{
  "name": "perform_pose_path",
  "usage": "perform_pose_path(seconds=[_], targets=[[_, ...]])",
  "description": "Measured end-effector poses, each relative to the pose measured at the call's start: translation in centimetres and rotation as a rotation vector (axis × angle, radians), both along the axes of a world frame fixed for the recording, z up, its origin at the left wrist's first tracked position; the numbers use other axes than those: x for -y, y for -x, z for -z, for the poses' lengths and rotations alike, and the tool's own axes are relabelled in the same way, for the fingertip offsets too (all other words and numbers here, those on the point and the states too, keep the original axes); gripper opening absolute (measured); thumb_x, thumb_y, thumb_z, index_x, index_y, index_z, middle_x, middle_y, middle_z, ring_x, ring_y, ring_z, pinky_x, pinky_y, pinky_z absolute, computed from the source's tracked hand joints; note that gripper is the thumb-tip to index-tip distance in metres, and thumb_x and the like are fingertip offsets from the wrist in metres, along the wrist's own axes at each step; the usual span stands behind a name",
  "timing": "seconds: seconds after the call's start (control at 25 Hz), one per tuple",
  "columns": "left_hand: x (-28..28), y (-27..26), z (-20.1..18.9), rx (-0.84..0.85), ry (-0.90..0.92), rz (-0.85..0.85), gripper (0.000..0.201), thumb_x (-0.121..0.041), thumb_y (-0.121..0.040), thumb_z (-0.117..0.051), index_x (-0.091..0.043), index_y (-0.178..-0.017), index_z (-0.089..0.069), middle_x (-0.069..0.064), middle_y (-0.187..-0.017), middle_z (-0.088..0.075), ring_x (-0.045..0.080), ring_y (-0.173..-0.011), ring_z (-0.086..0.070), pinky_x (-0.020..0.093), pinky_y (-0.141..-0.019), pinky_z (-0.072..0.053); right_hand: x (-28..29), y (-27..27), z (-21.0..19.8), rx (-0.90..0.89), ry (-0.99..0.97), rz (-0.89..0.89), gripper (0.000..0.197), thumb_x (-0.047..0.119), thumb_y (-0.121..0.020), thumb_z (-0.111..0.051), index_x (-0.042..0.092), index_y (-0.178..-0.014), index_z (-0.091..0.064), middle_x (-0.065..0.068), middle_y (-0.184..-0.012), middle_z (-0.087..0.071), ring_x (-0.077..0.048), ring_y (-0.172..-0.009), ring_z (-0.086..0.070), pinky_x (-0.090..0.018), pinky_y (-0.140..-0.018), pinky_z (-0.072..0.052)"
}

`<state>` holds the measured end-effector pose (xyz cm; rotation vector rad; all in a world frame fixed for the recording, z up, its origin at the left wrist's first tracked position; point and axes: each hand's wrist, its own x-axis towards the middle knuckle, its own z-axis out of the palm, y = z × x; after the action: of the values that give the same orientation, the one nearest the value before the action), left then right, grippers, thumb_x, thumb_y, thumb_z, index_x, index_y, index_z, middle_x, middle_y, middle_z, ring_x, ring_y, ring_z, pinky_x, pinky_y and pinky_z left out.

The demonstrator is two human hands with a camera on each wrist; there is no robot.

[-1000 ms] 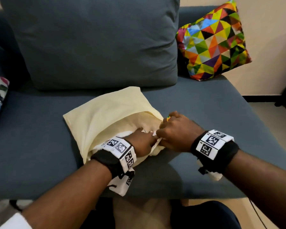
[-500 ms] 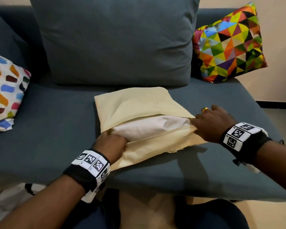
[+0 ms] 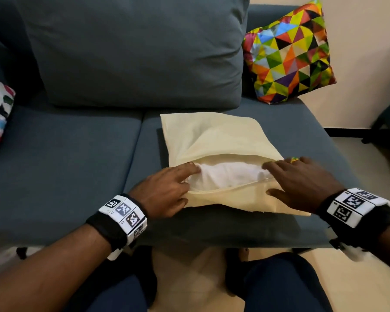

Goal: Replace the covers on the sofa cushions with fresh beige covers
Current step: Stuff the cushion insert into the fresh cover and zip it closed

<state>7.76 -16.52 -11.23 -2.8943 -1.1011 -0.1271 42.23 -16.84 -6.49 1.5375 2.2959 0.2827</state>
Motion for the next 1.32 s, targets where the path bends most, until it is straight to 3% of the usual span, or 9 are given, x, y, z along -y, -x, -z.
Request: perform_pose_path(seconds=[0.08,0.2,0.32,0.56,0.68,0.92,1.08,1.24,1.32], targets=[[-0.3,0.1,0.5,-0.069,0.077,-0.028,0.023,-0.039,-0.091,-0.059,-0.02,-0.09,-0.071,-0.003,-0.161,-0.029,0.017,-0.138,-0.043,0.032,-0.106,-0.043,-0.6,2.4,0.4,-0.09,0.062,-0.135,0.079,0.062,-0.091,-0.052,0.034,-0.154,-0.013,0.001,-0.163,-0.022,-0.022,-0.137,-0.044,-0.04,-0.109,-0.043],[-0.9,-1.2,0.5,-0.31,0.162,-0.216,0.033,-0.047,-0.095,-0.047,-0.02,-0.098,-0.067,0.0,-0.125,-0.065,0.023,-0.106,-0.061,0.038,-0.104,-0.038,-1.9,4.7,2.1,-0.056,0.239,-0.228,0.092,0.054,-0.092,-0.058,0.045,-0.155,0.009,0.006,-0.167,0.004,-0.022,-0.151,-0.019,-0.042,-0.117,-0.032],[-1.7,-2.4,-0.1,-0.49,0.247,-0.37,0.035,-0.055,-0.096,-0.045,-0.025,-0.085,-0.06,0.0,-0.094,-0.072,0.025,-0.096,-0.063,0.047,-0.112,-0.015,-2.7,4.9,3.7,-0.041,0.383,-0.194,0.083,0.044,-0.097,-0.055,0.057,-0.15,0.007,0.005,-0.168,-0.002,-0.024,-0.147,-0.03,-0.04,-0.114,-0.036],[0.0,-4.6,0.1,-0.601,0.166,-0.433,0.023,-0.021,-0.096,-0.045,-0.024,-0.089,-0.066,-0.001,-0.101,-0.065,0.022,-0.095,-0.06,0.054,-0.116,-0.01,-1.9,0.6,3.7,-0.191,0.369,0.003,0.089,0.048,-0.095,-0.056,0.064,-0.144,0.017,0.005,-0.166,-0.01,-0.027,-0.144,-0.034,-0.042,-0.112,-0.039],[1.8,-6.2,0.0,-0.515,0.143,-0.449,0.022,-0.016,-0.095,-0.05,-0.021,-0.104,-0.068,0.006,-0.115,-0.06,0.028,-0.111,-0.055,0.05,-0.109,-0.026,-0.8,0.4,4.3,-0.213,0.374,0.11,0.103,0.058,-0.09,-0.058,0.054,-0.144,0.029,-0.003,-0.167,-0.005,-0.032,-0.15,-0.02,-0.042,-0.118,-0.028],[1.8,-4.7,-0.7,0.034,0.132,-0.446,0.037,-0.016,-0.084,-0.07,-0.023,-0.117,-0.056,0.001,-0.126,-0.048,0.024,-0.107,-0.057,0.044,-0.091,-0.048,-2.2,4.7,3.9,-0.28,0.187,-0.118,0.102,0.068,-0.087,-0.054,0.035,-0.156,0.013,0.003,-0.167,0.001,-0.023,-0.154,-0.004,-0.045,-0.124,-0.014],[1.7,-4.7,0.7,0.178,0.311,-0.563,0.036,-0.047,-0.093,-0.058,-0.029,-0.123,-0.048,-0.006,-0.13,-0.056,0.023,-0.109,-0.059,0.044,-0.096,-0.043,-3.8,8.0,4.7,-0.24,0.214,-0.007,0.107,0.089,-0.074,-0.041,0.032,-0.156,-0.002,0.0,-0.162,-0.027,-0.03,-0.146,-0.031,-0.054,-0.116,-0.029],[1.8,-3.4,1.8,-0.106,0.306,-0.61,0.032,-0.052,-0.094,-0.053,-0.024,-0.102,-0.066,-0.002,-0.112,-0.064,0.02,-0.102,-0.061,0.048,-0.109,-0.03,-3.2,6.8,5.6,-0.052,0.294,-0.069,0.108,0.08,-0.078,-0.051,0.041,-0.153,0.016,0.001,-0.165,-0.02,-0.033,-0.144,-0.034,-0.053,-0.113,-0.034],[2.1,-2.6,2.5,-0.014,0.294,-0.569,0.022,-0.043,-0.093,-0.059,-0.026,-0.103,-0.066,-0.004,-0.113,-0.062,0.016,-0.109,-0.059,0.05,-0.118,-0.018,-3.1,6.6,5.2,-0.034,0.306,-0.057,0.094,0.072,-0.083,-0.054,0.042,-0.155,-0.002,0.003,-0.161,-0.03,-0.03,-0.138,-0.044,-0.048,-0.107,-0.042]])
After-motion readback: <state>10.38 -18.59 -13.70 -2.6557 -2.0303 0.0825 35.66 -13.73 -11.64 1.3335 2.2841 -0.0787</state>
